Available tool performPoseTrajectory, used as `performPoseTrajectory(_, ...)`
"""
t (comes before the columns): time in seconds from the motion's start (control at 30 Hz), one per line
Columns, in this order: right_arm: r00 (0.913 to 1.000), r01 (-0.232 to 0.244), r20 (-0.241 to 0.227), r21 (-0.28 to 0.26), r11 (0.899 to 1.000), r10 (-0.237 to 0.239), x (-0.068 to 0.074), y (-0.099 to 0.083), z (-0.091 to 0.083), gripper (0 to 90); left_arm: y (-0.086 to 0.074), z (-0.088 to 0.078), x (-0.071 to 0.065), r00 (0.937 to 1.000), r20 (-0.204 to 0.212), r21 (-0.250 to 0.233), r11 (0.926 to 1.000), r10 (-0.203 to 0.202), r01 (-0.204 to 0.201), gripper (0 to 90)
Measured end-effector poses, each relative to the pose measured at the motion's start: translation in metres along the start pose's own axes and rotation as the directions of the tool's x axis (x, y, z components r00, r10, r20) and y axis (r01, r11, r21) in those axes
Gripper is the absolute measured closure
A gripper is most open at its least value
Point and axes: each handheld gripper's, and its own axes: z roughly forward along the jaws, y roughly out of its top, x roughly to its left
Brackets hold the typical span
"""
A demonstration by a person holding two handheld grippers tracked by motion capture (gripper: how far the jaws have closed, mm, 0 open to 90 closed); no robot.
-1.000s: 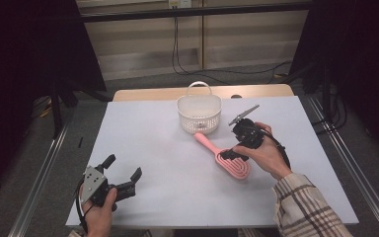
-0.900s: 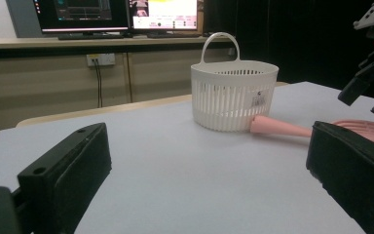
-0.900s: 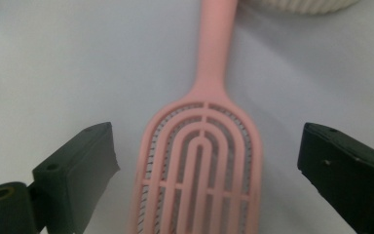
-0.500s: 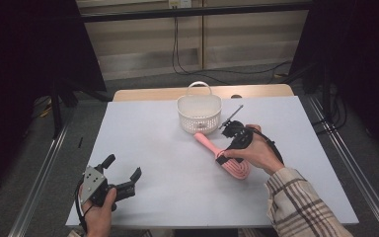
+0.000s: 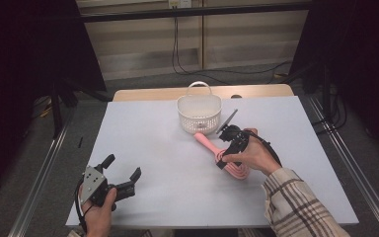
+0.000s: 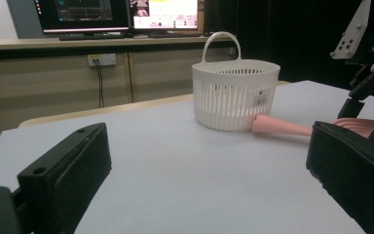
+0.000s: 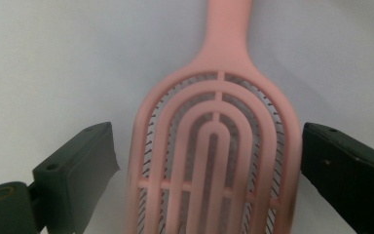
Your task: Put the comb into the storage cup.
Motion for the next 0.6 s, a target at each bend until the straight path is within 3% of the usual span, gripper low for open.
performPoseTrajectory(0.27, 0.9996, -0.028, 0.003, 0.024, 0.999, 0.028, 0.000, 0.000, 0.008, 6.2, 0.000, 0.000, 0.000, 1.0000, -0.003, 0.000, 1.0000, 0.003, -0.003, 2.6)
performPoseTrajectory(0.6, 0.9994, -0.030, 0.020, 0.041, 0.999, 0.030, 0.000, 0.001, 0.017, 7.1, 0.000, 0.000, 0.000, 0.9999, -0.008, 0.003, 0.9999, 0.010, -0.010, 2.6)
